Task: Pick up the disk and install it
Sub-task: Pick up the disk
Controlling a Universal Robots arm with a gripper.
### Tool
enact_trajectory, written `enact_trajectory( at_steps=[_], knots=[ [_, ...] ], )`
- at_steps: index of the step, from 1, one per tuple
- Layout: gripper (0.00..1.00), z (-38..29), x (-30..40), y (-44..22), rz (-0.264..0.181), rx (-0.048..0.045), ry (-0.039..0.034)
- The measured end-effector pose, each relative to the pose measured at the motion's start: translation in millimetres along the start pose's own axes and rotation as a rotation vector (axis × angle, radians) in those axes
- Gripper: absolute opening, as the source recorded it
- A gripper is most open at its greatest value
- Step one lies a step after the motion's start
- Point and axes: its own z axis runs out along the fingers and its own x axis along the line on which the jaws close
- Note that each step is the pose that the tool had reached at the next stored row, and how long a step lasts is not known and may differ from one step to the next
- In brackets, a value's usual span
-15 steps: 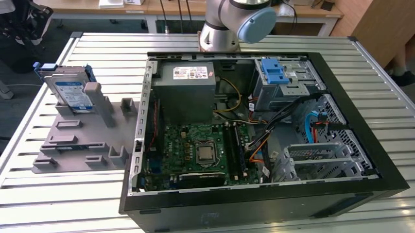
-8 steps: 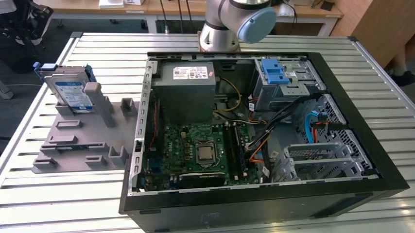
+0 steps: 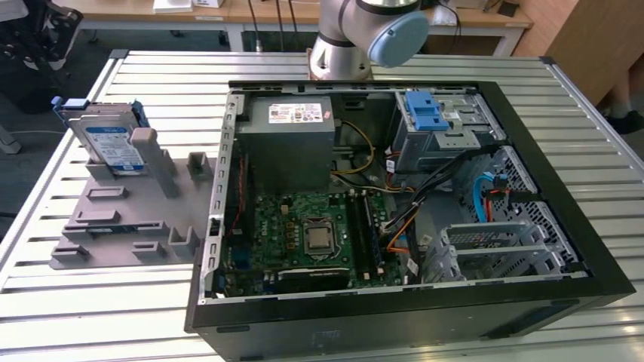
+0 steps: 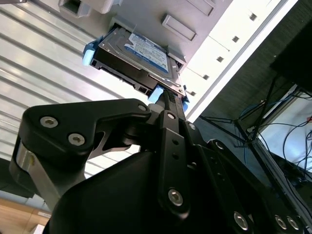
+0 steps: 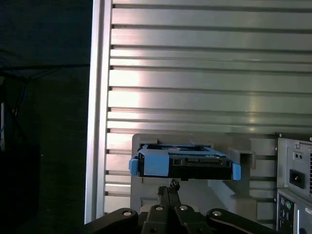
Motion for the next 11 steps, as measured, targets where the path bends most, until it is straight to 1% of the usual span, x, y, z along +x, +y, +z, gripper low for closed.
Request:
enact_trajectory(
  at_steps=[6, 9, 11],
  knots=[
    [0.11, 0.1, 0.2, 0.1, -0.016, -0.0069, -0.0091],
    [0.11, 0.2, 0.3, 0.0, -0.027, -0.0104, -0.0111],
    [0.11, 0.3, 0.2, 0.0, -0.039, -0.0108, -0.0118]
  ],
)
